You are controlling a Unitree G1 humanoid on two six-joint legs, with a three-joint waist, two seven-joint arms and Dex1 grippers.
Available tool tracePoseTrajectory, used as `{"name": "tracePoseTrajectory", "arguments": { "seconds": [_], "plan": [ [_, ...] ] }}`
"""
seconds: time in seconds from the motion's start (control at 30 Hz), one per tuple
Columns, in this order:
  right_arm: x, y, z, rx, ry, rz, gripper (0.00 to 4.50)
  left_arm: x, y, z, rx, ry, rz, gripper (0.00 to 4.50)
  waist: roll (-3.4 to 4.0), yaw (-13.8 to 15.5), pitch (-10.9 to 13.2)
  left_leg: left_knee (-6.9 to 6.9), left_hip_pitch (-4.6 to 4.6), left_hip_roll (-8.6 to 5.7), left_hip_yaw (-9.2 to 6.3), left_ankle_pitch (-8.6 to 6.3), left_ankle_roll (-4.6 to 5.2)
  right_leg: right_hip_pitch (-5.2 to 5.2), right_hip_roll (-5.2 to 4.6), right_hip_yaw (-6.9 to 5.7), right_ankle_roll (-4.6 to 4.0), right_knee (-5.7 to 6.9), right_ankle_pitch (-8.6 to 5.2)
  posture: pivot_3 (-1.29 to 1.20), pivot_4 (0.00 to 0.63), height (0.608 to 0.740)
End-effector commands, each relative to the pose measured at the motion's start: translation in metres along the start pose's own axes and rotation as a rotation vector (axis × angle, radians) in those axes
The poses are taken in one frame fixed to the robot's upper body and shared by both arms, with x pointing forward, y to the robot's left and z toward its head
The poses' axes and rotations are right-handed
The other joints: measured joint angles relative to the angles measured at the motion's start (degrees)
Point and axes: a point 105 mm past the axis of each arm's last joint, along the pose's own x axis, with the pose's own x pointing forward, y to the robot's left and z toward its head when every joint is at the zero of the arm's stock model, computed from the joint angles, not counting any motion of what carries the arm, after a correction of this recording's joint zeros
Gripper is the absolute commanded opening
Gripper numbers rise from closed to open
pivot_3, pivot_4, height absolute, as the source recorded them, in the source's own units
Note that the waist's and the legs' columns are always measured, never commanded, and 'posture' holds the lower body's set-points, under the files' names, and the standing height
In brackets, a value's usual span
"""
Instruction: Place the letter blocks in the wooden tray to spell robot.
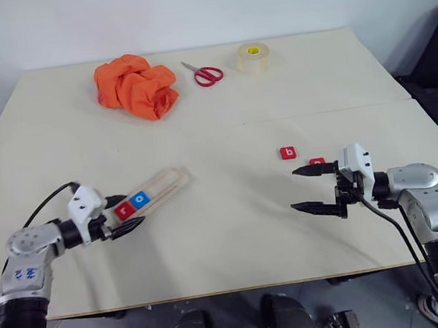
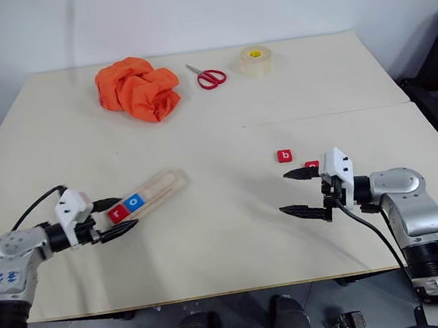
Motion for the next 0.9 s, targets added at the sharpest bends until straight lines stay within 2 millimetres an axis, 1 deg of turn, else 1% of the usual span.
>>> {"name": "tracePoseTrajectory", "arguments": {
  "seconds": [0.03, 0.13, 0.2, 0.27, 0.33, 0.5, 0.6, 0.7, 0.8, 0.9],
  "plan": [
    [-0.009, 0.002, 0.007, -0.049, 0.009, -0.002, 4.5, 0.027, -0.007, 0.03, 0.145, -0.03, -0.135, 3.4, -0.01, 0.33, 0.01, 0.0, -0.01, 0.0, 0.02, 0.0, -0.01, 0.0, 0.01, 0.01, 0.0, -0.01, 0.0, 0.0, 0.15, 0.74],
    [-0.012, 0.004, 0.007, -0.045, 0.011, -0.014, 4.5, 0.045, -0.015, 0.044, 0.206, -0.051, -0.219, 3.4, -0.02, 0.17, 0.0, 0.07, -0.06, 0.0, 0.08, 0.03, -0.07, 0.0, 0.07, 0.08, 0.03, -0.08, 0.02, 0.0, 0.15, 0.74],
    [-0.018, 0.007, 0.006, -0.038, 0.018, -0.029, 4.5, 0.061, -0.026, 0.055, 0.261, -0.074, -0.297, 3.4, -0.04, 0.03, 0.01, 0.05, -0.05, 0.03, 0.23, 0.03, -0.09, -0.01, 0.14, 0.2, 0.08, -0.06, 0.05, 0.0, 0.15, 0.74],
    [-0.023, 0.009, 0.004, -0.031, 0.03, -0.043, 4.5, 0.073, -0.034, 0.064, 0.296, -0.09, -0.337, 3.4, -0.08, 0.15, 0.03, 0.05, -0.07, 0.02, 0.29, 0.02, -0.06, -0.01, 0.16, 0.24, 0.1, -0.09, 0.06, 0.0, 0.15, 0.74],
    [-0.029, 0.012, 0.002, -0.027, 0.043, -0.053, 4.5, 0.082, -0.039, 0.068, 0.313, -0.096, -0.344, 3.4, -0.1, 0.1, 0.04, 0.07, -0.07, 0.02, 0.38, -0.02, -0.04, -0.02, 0.17, 0.34, 0.14, -0.16, 0.08, 0.0, 0.15, 0.74],
    [-0.048, 0.016, -0.002, -0.001, 0.067, -0.108, 4.5, 0.108, -0.064, 0.074, 0.369, -0.101, -0.443, 3.4, -0.23, 0.36, 0.11, 0.13, -0.08, 0.03, 0.41, -0.06, -0.01, -0.01, 0.23, 0.44, 0.21, -0.23, 0.11, 0.0, 0.15, 0.74],
    [-0.053, 0.017, -0.003, 0.005, 0.068, -0.145, 4.5, 0.115, -0.076, 0.073, 0.373, -0.099, -0.473, 3.4, -0.28, 0.33, 0.14, 0.31, -0.1, 0.03, 0.41, -0.11, 0.03, 0.0, 0.23, 0.52, 0.24, -0.38, 0.13, 0.0, 0.15, 0.74],
    [-0.056, 0.019, -0.004, 0.013, 0.069, -0.169, 4.5, 0.123, -0.082, 0.071, 0.373, -0.085, -0.469, 3.4, -0.3, 0.19, 0.15, 0.42, -0.11, 0.05, 0.4, -0.11, 0.04, 0.0, 0.23, 0.56, 0.27, -0.32, 0.16, 0.0, 0.15, 0.74],
    [-0.059, 0.021, -0.004, 0.02, 0.064, -0.2, 4.5, 0.131, -0.094, 0.079, 0.367, -0.1, -0.498, 3.4, -0.3, 0.28, 0.15, 0.51, -0.11, 0.06, 0.38, -0.12, 0.04, -0.01, 0.23, 0.58, 0.27, -0.23, 0.16, 0.0, 0.15, 0.74],
    [-0.06, 0.023, -0.004, 0.023, 0.064, -0.213, 4.5, 0.133, -0.099, 0.085, 0.372, -0.113, -0.51, 3.4, -0.33, 0.33, 0.17, 0.58, -0.13, 0.06, 0.37, -0.13, 0.06, 0.0, 0.23, 0.62, 0.29, -0.21, 0.18, 0.0, 0.15, 0.74]
  ]
}}
